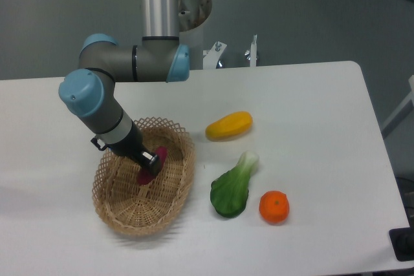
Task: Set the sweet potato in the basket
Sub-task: 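Open the gripper to release the sweet potato into the basket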
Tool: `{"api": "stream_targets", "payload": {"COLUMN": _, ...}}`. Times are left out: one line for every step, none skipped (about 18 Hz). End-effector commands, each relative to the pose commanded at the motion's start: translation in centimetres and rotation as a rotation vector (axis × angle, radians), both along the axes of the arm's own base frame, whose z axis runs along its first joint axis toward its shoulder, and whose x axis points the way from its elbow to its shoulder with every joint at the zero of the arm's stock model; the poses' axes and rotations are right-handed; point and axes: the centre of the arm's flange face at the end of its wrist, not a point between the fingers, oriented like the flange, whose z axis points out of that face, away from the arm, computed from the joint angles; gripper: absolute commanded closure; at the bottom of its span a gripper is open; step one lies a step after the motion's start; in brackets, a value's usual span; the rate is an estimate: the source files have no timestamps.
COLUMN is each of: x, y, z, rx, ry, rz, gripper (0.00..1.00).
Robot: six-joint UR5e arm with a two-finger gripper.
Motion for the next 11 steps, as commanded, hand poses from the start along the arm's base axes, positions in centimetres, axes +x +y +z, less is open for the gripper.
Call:
{"api": "stream_targets", "payload": {"x": -0.7, "y": -0.2, "z": 0.7, "rx": 0.010, "ry": 0.005, "rz": 0.009, "gripper": 0.00}}
{"api": "stream_targets", "payload": {"x": -1.7, "y": -0.6, "z": 1.4, "rx": 0.021, "ry": 0.009, "rz": 0.026, "gripper": 0.00}}
{"api": "stream_targets", "payload": {"x": -3.2, "y": -0.8, "z": 2.2, "rx": 0.037, "ry": 0.014, "rz": 0.051, "gripper": 0.00}}
{"api": "stream_targets", "payload": {"x": -4.3, "y": -0.8, "z": 3.4, "rx": 0.062, "ry": 0.016, "rz": 0.064, "gripper": 0.00}}
{"api": "stream_targets", "payload": {"x": -5.9, "y": -1.0, "z": 4.4, "rx": 0.090, "ry": 0.006, "rz": 0.086, "gripper": 0.00}}
{"api": "stream_targets", "payload": {"x": -7.2, "y": -1.1, "z": 5.4, "rx": 0.112, "ry": 0.004, "rz": 0.098, "gripper": 0.00}}
{"api": "stream_targets", "payload": {"x": -8.5, "y": -1.1, "z": 6.2, "rx": 0.129, "ry": 0.010, "rz": 0.113, "gripper": 0.00}}
{"api": "stream_targets", "payload": {"x": -10.2, "y": -1.4, "z": 7.1, "rx": 0.144, "ry": 0.017, "rz": 0.138, "gripper": 0.00}}
{"api": "stream_targets", "payload": {"x": -11.5, "y": -1.6, "z": 8.0, "rx": 0.158, "ry": 0.025, "rz": 0.151, "gripper": 0.00}}
{"api": "stream_targets", "payload": {"x": -12.7, "y": -1.7, "z": 8.7, "rx": 0.166, "ry": 0.031, "rz": 0.149, "gripper": 0.00}}
{"api": "stream_targets", "payload": {"x": -14.1, "y": -2.1, "z": 9.3, "rx": 0.168, "ry": 0.039, "rz": 0.141, "gripper": 0.00}}
